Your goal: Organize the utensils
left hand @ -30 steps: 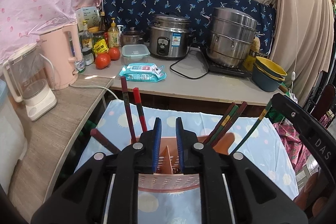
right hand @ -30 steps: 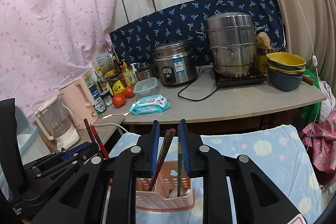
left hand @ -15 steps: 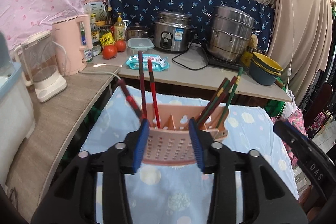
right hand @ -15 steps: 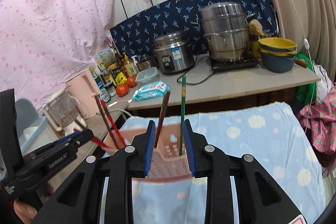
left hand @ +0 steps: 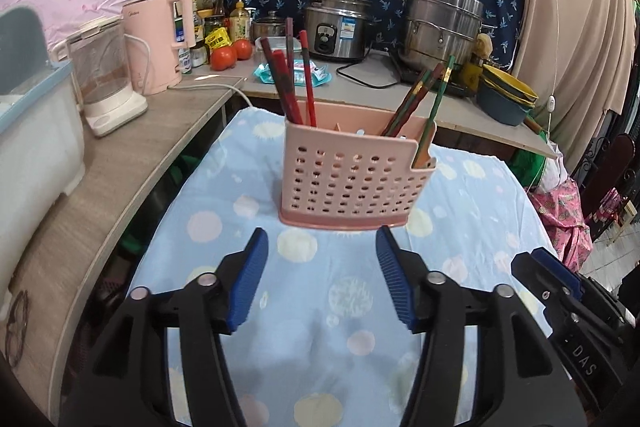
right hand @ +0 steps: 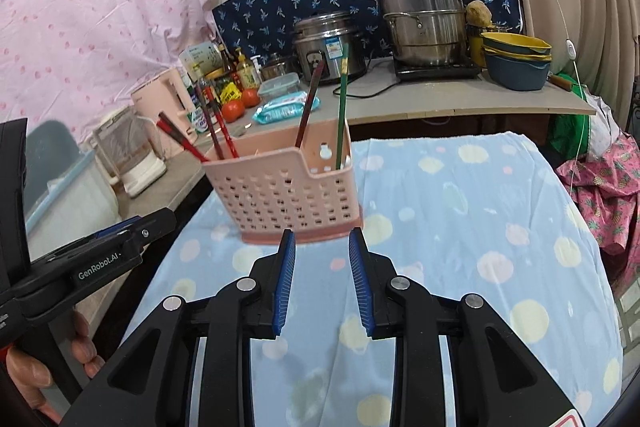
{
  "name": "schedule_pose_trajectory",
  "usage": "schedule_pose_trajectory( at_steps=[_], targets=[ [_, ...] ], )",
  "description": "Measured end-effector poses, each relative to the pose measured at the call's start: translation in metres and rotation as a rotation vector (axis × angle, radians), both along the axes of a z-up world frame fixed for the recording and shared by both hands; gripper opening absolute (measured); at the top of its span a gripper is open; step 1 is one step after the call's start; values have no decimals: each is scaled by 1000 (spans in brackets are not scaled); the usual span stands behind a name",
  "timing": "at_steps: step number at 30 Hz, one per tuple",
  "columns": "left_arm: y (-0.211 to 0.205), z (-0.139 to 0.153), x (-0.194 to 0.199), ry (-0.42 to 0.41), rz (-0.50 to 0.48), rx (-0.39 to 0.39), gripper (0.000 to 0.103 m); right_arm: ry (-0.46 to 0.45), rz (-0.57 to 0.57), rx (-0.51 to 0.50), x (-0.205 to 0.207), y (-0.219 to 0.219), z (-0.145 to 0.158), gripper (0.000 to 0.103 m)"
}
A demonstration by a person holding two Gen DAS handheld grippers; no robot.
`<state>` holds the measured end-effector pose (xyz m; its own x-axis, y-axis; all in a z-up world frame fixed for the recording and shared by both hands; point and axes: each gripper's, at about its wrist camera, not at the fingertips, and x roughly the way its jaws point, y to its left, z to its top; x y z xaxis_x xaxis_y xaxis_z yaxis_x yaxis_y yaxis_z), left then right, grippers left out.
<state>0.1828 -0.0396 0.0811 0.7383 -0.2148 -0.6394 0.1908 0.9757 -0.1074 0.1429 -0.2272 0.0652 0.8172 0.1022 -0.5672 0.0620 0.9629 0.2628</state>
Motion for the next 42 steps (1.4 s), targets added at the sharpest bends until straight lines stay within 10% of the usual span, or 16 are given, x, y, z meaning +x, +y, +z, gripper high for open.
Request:
schedule_pose_trajectory(
  at_steps=[42],
  targets=[
    [16, -37, -57, 59, 71, 72, 92, 83, -12, -93, -61, 22, -31, 85]
  ],
)
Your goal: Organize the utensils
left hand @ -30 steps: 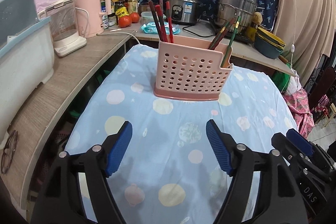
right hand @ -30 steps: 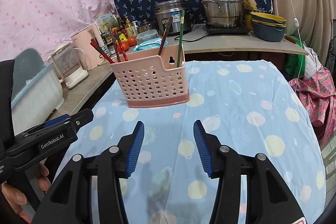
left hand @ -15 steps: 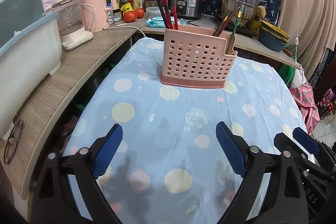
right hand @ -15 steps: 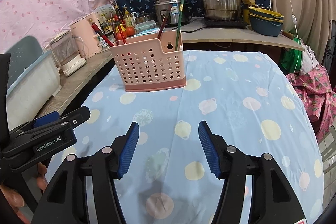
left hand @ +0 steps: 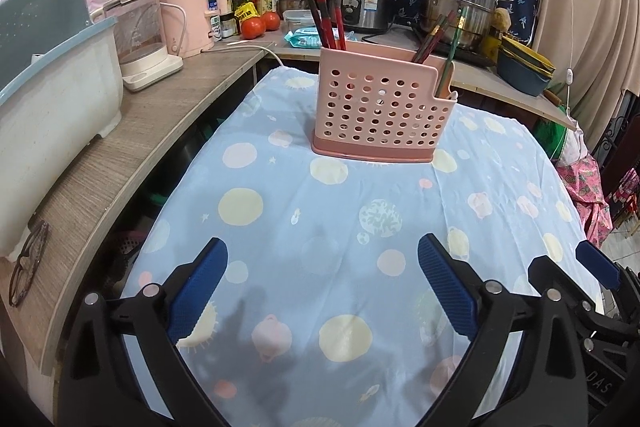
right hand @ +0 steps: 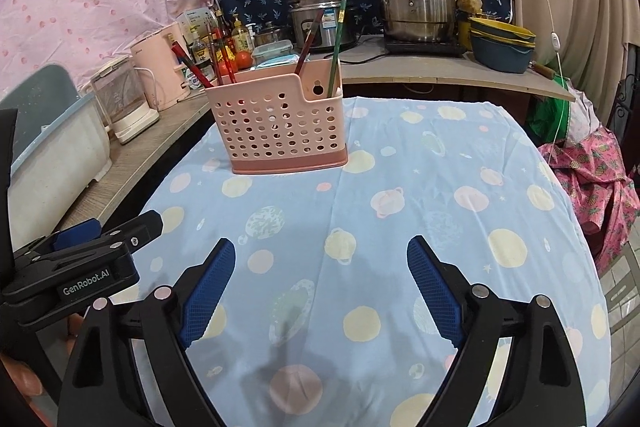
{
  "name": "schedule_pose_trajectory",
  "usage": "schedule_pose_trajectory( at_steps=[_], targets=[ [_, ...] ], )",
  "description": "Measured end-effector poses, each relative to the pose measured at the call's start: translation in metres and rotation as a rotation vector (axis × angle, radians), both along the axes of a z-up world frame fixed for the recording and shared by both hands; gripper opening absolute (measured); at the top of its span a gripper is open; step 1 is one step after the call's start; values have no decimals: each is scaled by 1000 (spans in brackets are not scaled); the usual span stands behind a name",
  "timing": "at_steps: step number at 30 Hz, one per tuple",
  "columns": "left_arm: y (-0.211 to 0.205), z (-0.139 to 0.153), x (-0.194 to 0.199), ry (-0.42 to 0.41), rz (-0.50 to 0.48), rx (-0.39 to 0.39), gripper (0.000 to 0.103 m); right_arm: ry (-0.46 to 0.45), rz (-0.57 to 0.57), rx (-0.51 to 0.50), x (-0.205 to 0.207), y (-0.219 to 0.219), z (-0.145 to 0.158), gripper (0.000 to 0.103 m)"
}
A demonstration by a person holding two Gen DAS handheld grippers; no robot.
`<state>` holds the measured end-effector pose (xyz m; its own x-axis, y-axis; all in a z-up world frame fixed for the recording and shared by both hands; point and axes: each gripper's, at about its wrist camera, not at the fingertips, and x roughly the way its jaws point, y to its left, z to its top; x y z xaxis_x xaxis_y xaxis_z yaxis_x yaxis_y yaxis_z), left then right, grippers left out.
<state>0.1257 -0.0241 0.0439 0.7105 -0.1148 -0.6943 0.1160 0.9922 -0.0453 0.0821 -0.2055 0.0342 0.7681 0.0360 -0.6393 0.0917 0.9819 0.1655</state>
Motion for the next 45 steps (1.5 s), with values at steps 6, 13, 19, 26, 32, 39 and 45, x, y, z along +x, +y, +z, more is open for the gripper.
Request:
schedule_pose_trajectory(
  at_steps=[6, 13, 19, 26, 32, 39, 45],
  targets=[
    [1, -1, 2, 7, 0, -6, 93, 10, -1, 13, 2, -2, -2, 96],
    [1, 0, 4, 14, -7, -13, 94, 19, -7, 19, 3, -2, -4, 96],
    [0, 0, 6, 22, -1, -17, 95, 18, -11, 11, 5, -2, -2, 96],
    [-2, 4, 7, 11, -6, -11, 95, 21, -17, 11, 6, -2, -2, 96],
    [-3, 6, 7, 4, 3, 0, 95, 24, -20, 6, 8, -2, -1, 96],
    [-1, 5, 8, 2, 19, 13, 95, 22, -35, 5, 8, -6, -1, 96],
    [0, 4, 9, 3, 27, 24, 95, 22, -39, 7, 8, -9, -1, 96]
  ],
)
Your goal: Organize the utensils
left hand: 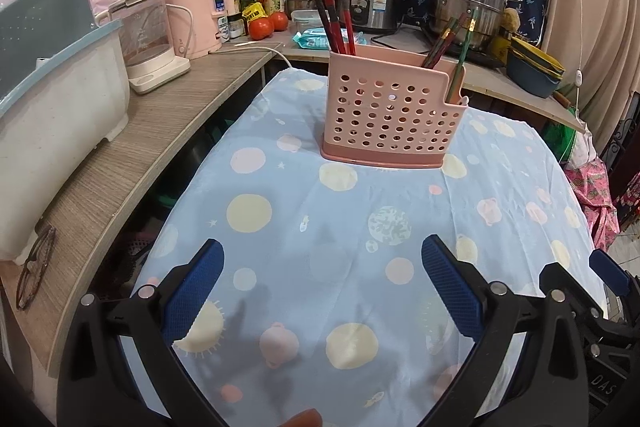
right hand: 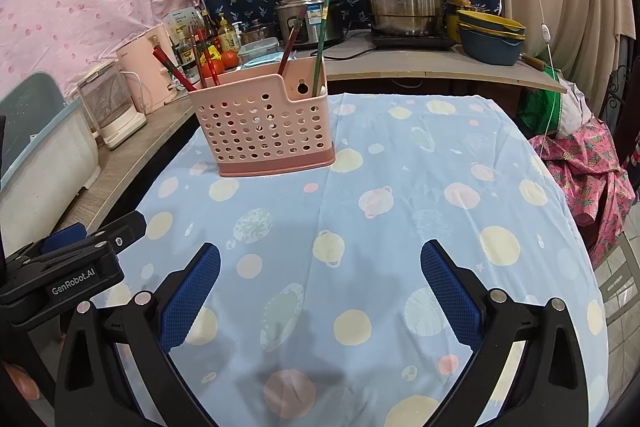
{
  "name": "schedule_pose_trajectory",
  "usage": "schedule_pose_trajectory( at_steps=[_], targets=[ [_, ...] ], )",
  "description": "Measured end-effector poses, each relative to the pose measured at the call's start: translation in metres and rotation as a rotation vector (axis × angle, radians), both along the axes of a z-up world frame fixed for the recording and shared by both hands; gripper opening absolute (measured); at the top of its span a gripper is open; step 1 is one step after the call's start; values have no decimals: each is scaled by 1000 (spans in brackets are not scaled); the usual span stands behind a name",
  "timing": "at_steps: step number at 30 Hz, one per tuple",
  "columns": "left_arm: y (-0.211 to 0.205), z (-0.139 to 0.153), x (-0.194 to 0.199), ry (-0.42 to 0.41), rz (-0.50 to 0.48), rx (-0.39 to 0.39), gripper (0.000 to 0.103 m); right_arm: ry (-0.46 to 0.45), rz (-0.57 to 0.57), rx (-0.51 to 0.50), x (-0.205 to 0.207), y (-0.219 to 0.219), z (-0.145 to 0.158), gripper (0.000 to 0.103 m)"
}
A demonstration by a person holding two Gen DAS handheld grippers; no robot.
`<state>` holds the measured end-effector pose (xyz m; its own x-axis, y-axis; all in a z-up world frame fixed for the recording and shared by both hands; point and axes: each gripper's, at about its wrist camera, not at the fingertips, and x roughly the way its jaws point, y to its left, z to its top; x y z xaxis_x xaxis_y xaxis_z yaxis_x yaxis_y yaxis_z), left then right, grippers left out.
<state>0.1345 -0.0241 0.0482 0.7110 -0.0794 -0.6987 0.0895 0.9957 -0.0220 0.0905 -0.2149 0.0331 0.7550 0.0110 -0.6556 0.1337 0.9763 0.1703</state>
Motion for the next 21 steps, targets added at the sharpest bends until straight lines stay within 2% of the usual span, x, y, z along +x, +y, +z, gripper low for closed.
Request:
schedule_pose_trajectory(
  at_steps=[21],
  targets=[
    [1, -4, -1, -1, 20, 42, 95, 6, -2, -4, 0, -1, -3, 96]
  ],
)
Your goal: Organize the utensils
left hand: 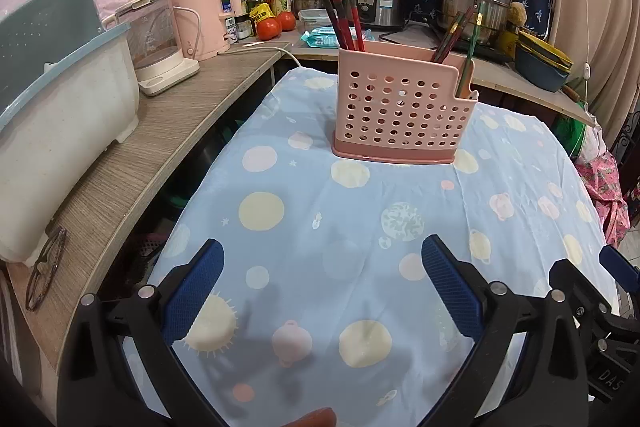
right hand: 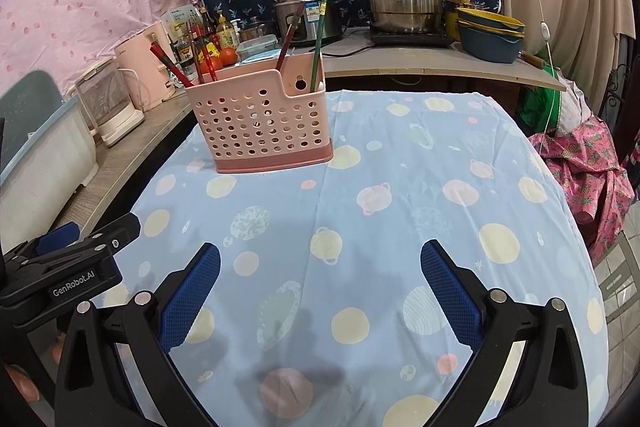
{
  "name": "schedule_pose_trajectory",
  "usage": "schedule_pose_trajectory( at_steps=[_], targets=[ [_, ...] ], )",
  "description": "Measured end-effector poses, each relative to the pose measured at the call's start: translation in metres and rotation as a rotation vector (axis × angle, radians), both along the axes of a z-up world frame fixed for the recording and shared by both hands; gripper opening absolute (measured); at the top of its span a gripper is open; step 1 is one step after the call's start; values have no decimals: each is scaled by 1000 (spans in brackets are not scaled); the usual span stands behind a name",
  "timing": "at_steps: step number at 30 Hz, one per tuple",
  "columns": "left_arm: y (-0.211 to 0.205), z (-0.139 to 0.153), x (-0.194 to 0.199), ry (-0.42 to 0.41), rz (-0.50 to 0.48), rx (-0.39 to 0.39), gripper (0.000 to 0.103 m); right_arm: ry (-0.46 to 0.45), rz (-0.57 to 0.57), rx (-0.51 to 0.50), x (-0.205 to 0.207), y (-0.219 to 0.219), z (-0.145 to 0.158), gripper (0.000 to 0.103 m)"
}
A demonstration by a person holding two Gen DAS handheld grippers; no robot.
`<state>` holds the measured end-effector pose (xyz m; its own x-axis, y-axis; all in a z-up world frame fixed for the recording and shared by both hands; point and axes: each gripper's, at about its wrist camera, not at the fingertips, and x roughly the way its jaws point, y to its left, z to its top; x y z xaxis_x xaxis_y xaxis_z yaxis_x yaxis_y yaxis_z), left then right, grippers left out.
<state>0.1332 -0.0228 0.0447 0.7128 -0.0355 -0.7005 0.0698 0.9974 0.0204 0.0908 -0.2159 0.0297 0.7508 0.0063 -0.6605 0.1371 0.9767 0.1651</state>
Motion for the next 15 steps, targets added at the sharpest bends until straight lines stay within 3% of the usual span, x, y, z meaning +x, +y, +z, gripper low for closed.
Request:
schedule_pose_trajectory(
  at_steps=[15],
  targets=[
    [-2, 5, -1, -16, 4, 12, 95, 2, -2, -1, 0, -2, -3, 96]
  ],
)
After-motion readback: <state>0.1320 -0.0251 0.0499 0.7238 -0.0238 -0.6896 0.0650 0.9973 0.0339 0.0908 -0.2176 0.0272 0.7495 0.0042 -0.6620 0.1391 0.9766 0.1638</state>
